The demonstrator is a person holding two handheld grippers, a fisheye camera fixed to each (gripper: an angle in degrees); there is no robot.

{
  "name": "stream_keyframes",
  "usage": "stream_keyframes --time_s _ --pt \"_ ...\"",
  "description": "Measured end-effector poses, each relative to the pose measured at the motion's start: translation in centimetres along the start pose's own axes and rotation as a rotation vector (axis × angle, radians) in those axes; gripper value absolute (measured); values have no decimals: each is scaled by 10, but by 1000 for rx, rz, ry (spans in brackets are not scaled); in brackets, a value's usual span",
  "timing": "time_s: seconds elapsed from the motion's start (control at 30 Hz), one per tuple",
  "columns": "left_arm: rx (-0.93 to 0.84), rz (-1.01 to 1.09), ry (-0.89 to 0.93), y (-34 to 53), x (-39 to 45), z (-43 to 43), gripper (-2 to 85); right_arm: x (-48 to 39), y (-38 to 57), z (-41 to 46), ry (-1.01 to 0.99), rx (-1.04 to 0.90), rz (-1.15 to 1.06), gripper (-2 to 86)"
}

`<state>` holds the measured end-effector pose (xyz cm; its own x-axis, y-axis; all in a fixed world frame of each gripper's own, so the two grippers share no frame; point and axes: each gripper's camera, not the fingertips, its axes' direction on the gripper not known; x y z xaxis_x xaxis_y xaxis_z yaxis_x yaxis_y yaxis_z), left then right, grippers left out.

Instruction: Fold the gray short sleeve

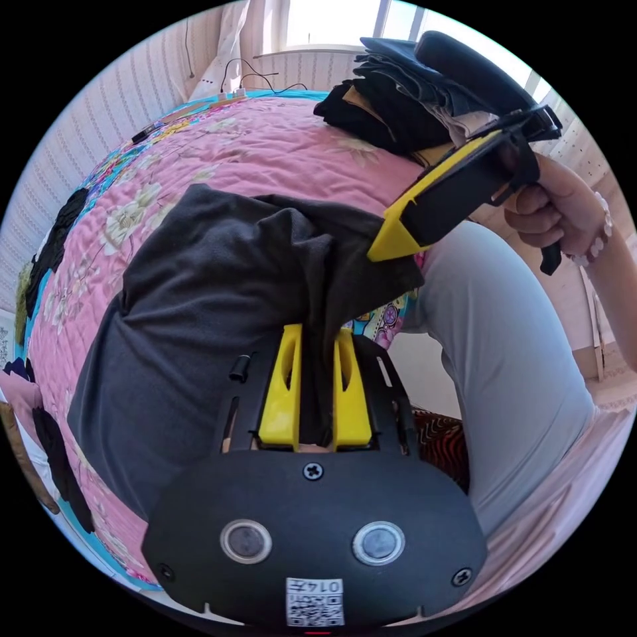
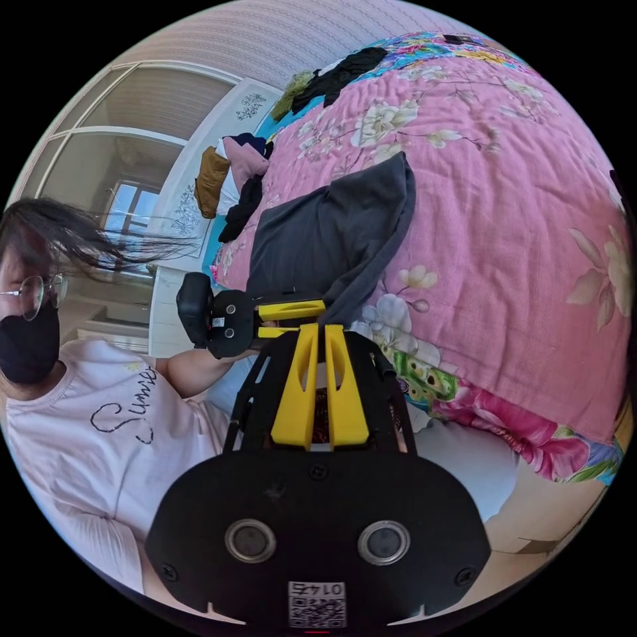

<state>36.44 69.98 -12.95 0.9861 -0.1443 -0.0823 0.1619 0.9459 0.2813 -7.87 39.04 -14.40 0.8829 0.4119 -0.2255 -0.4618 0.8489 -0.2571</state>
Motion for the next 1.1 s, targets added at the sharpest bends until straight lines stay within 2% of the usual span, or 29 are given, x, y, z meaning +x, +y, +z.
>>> stream_keyframes --time_s 0.17,0.37,0.53,0.7,0.9,1.1 --pt "13 -13 -6 3 2 -4 58 17 5 -11 -7 21 41 10" --pt "24 -33 19 7 -2 -14 50 38 -16 -38 -31 152 52 28" --pt "27 -40 25 10 -2 -23 48 62 -59 -38 103 229 89 87" --pt "33 -45 36 15 -5 -34 48 84 -101 -16 55 306 137 129" --pt "41 -52 44 21 -9 -52 48 84 -138 4 22 348 140 103" --pt "51 -64 55 28 -16 -73 45 65 -166 18 -13 268 74 61"
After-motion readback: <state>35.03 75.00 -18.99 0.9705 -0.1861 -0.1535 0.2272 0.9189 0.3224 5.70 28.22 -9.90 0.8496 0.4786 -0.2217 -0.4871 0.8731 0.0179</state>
